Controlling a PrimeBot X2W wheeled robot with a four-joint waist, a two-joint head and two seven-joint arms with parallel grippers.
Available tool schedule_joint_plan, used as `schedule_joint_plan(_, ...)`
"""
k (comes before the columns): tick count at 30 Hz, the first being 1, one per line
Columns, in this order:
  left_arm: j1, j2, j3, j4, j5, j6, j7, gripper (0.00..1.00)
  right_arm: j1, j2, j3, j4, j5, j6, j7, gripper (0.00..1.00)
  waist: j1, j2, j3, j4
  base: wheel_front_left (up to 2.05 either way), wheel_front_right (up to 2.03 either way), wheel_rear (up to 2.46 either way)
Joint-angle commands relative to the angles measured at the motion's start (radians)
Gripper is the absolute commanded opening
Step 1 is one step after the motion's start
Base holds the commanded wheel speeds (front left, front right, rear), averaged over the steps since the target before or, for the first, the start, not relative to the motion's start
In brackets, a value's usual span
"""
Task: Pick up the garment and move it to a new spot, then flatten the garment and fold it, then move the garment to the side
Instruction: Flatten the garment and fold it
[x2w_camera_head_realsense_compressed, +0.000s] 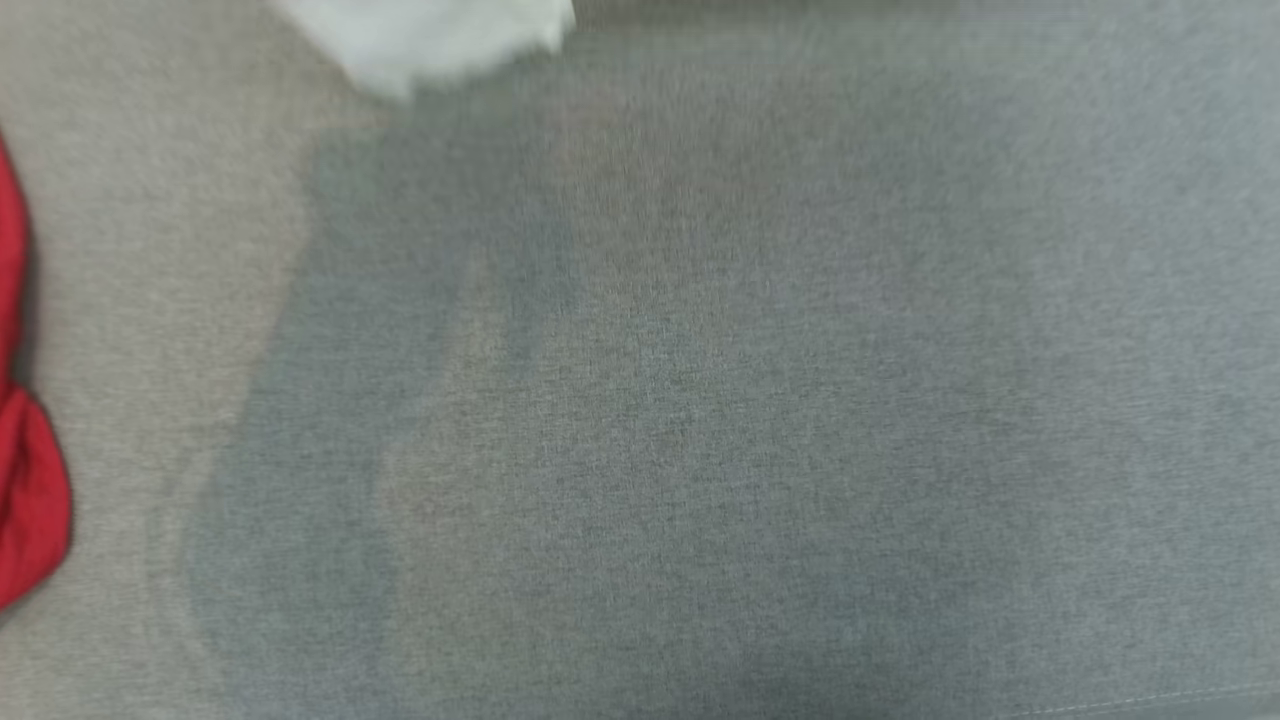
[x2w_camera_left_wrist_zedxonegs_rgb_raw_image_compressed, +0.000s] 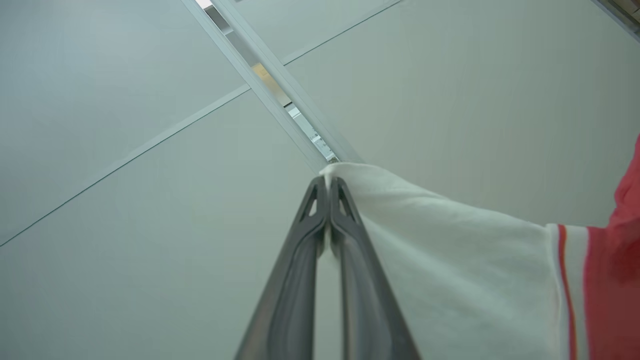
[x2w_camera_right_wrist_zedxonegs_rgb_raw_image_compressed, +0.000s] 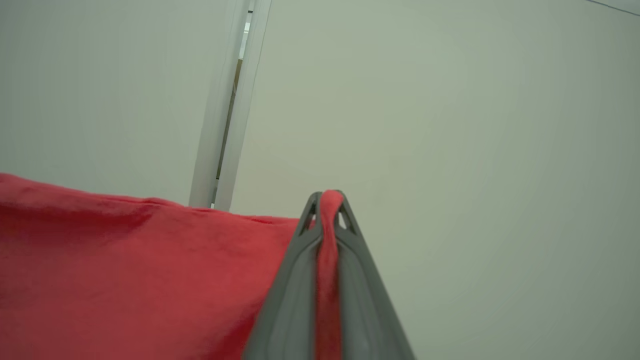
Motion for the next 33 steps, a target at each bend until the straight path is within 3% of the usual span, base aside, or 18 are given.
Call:
schedule_joint_plan(1,-0.034,-0.011,0.006,0.014,0.019,0.016,-0.009,0.00,-0.045,0.011,-0.018,0.027,-0.041,-0.002,-0.024,0.00,-0.0003,-0.0001,0.232,-0.010,0.00,0.00,0.00)
schedule_joint_plan(4,-0.064,-0.023,0.038,-0.046,0.046,0.034,-0.013,0.00,-0.105,0.027,-0.064,0.047,-0.103,-0.002,-0.046,0.00,-0.0003,-0.0001,0.290,0.000,0.00,0.00,0.00)
schedule_joint_plan(6,-0.035,-0.025,0.074,-0.124,0.053,0.045,-0.012,0.00,-0.124,0.029,-0.086,-0.022,-0.137,-0.002,-0.048,0.00,-0.0003,-0.0001,0.333,0.017,0.00,0.00,0.00)
schedule_joint_plan(10,0.081,-0.015,0.139,-0.276,0.076,0.051,-0.011,0.00,-0.022,0.043,-0.141,-0.163,-0.194,-0.002,-0.048,0.00,-0.0003,-0.0001,0.401,0.049,0.00,0.00,0.00)
schedule_joint_plan(15,0.271,-0.030,0.220,-0.398,0.086,0.040,-0.011,0.00,0.121,0.060,-0.206,-0.249,-0.211,-0.002,-0.048,0.00,-0.0003,-0.0001,0.414,0.077,0.00,0.00,0.00)
schedule_joint_plan(21,0.556,-0.030,0.291,-0.548,0.117,0.020,-0.012,0.00,0.336,0.095,-0.276,-0.349,-0.173,-0.002,-0.049,0.00,-0.0003,-0.0001,0.333,0.085,0.00,0.00,0.00)
schedule_joint_plan(33,1.206,-0.046,0.479,-0.756,0.088,0.007,-0.012,0.00,0.804,0.164,-0.359,-0.550,-0.105,-0.002,-0.049,0.00,-0.0003,-0.0001,0.039,0.032,0.00,0.00,0.00)
